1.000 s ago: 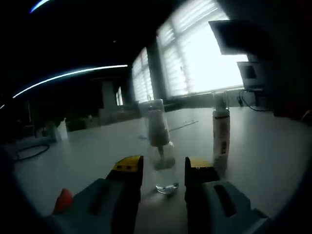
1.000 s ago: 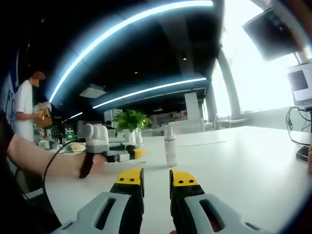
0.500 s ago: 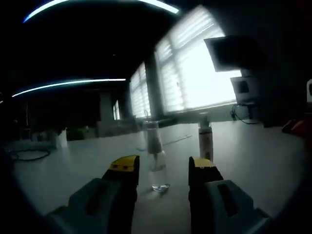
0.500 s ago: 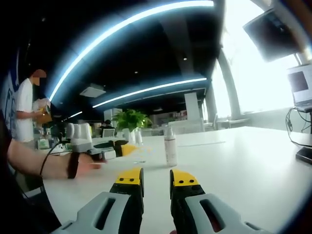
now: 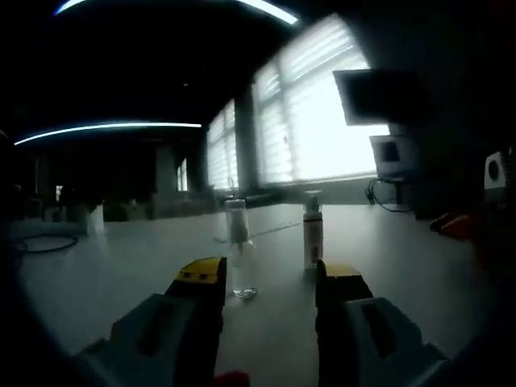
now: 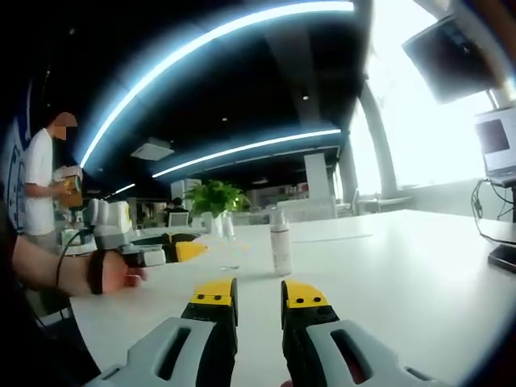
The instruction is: Clamp pump bottle remove cover press pump head put on cover
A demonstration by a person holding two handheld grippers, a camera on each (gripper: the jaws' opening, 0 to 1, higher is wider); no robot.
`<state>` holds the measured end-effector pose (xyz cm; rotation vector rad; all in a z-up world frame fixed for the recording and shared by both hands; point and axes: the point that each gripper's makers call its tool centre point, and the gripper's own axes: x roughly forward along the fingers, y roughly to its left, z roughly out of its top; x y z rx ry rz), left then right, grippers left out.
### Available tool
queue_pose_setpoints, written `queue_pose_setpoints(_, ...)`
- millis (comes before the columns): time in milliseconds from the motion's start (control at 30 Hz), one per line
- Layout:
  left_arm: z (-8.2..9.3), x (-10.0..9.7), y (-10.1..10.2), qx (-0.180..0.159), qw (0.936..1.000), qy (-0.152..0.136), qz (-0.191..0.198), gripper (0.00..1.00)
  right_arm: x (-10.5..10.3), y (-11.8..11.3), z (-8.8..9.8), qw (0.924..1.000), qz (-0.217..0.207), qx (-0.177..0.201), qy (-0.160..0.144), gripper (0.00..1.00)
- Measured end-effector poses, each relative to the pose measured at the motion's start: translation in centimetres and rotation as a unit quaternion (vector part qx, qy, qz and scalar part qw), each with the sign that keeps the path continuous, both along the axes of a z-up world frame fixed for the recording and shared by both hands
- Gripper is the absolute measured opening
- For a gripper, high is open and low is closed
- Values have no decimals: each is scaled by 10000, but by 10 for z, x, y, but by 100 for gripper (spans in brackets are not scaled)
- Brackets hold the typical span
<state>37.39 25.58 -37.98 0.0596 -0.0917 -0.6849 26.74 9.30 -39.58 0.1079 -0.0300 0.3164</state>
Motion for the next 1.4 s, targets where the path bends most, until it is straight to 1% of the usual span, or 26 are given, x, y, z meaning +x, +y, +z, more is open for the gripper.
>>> queue_pose_setpoints(33, 1, -5, 0, 15, 10000, -1, -73, 35, 0, 0, 0, 10000, 5, 6, 2, 16)
queue_pose_setpoints(67, 0, -9, 0, 39, 9998, 78, -173, 34, 0, 0, 0, 10000, 8, 6, 1, 16)
queue_pose_setpoints(133, -4, -16, 1, -125, 9982, 440, -399, 28, 0, 0, 0, 10000, 15, 4, -2, 16)
queue_pose_setpoints(167, 0, -18, 7, -135, 9988, 343, -324, 29, 0, 0, 0, 10000, 9, 6, -8, 16)
queue_pose_setpoints(200, 2, -22, 10, -169, 9988, 309, -340, 29, 0, -1, 1, 10000, -6, 16, -17, 16)
queue_pose_setpoints(333, 7, -30, 20, -233, 9988, 266, -331, 35, 1, -3, 1, 10000, -19, 42, -17, 17)
queue_pose_setpoints(400, 9, -33, 24, -287, 9987, 253, -326, 35, 0, -3, 1, 10000, -16, 37, -18, 18)
queue_pose_setpoints(433, 10, -35, 26, -403, 9980, 290, -399, 35, 0, -2, 1, 10000, -12, 26, -17, 18)
queue_pose_setpoints(467, 10, -39, 25, -605, 9962, 399, -485, 35, 0, -2, 1, 10000, -7, 15, -13, 18)
queue_pose_setpoints(500, 4, -46, 23, -604, 9947, 568, -610, 35, 0, -1, 0, 10000, -2, 8, -14, 18)
queue_pose_setpoints(533, -2, -51, 23, -547, 9939, 652, -702, 35, 0, -1, 0, 10000, 4, 6, -15, 18)
queue_pose_setpoints(600, -11, -58, 27, -314, 9953, 588, -697, 37, 0, -1, 0, 10000, 10, 3, -13, 18)
queue_pose_setpoints(633, -11, -62, 29, -200, 9962, 491, -696, 38, 0, 0, 0, 10000, 18, 1, -13, 18)
queue_pose_setpoints(667, -9, -65, 29, -179, 9965, 408, -711, 40, 0, 0, 0, 10000, 24, -5, -12, 18)
queue_pose_setpoints(700, -4, -69, 29, -256, 9963, 275, -771, 41, -1, 0, 0, 10000, 33, -18, -10, 18)
queue_pose_setpoints(733, 3, -75, 28, -355, 9956, 95, -861, 41, -1, 1, 0, 10000, 37, -26, -10, 18)
queue_pose_setpoints(767, 5, -79, 29, -354, 9955, -48, -879, 41, -1, 1, 0, 10000, 40, -34, -14, 18)
queue_pose_setpoints(833, 3, -85, 27, -256, 9958, -91, -877, 40, 0, 1, 0, 10000, 46, -34, -23, 18)
queue_pose_setpoints(900, 6, -89, 24, -322, 9953, -119, -910, 40, 0, 1, 0, 10000, 51, -29, -35, 18)
queue_pose_setpoints(933, 4, -89, 22, -294, 9954, -114, -908, 40, 0, 0, 0, 10000, 52, -21, -39, 18)
queue_pose_setpoints(967, 1, -88, 22, -167, 9959, -130, -884, 40, 0, 0, 1, 10000, 54, -15, -38, 18)
queue_pose_setpoints(1033, 1, -84, 26, -167, 9966, -114, -799, 40, -1, 1, 0, 10000, 59, -19, -36, 18)
queue_pose_setpoints(1200, 3, -83, 29, -255, 9968, -89, -750, 40, -1, 1, 0, 10000, 63, -19, -42, 18)
queue_pose_setpoints(1233, 2, -82, 29, -249, 9969, -93, -743, 40, -1, 0, 0, 10000, 60, -6, -38, 18)
queue_pose_setpoints(1333, -3, -80, 29, -160, 9974, 14, -699, 40, -1, -1, 1, 10000, 30, 19, -34, 18)
queue_pose_setpoints(1400, -4, -80, 29, -112, 9976, 21, -690, 39, -1, 0, 0, 10000, 24, -10, -36, 18)
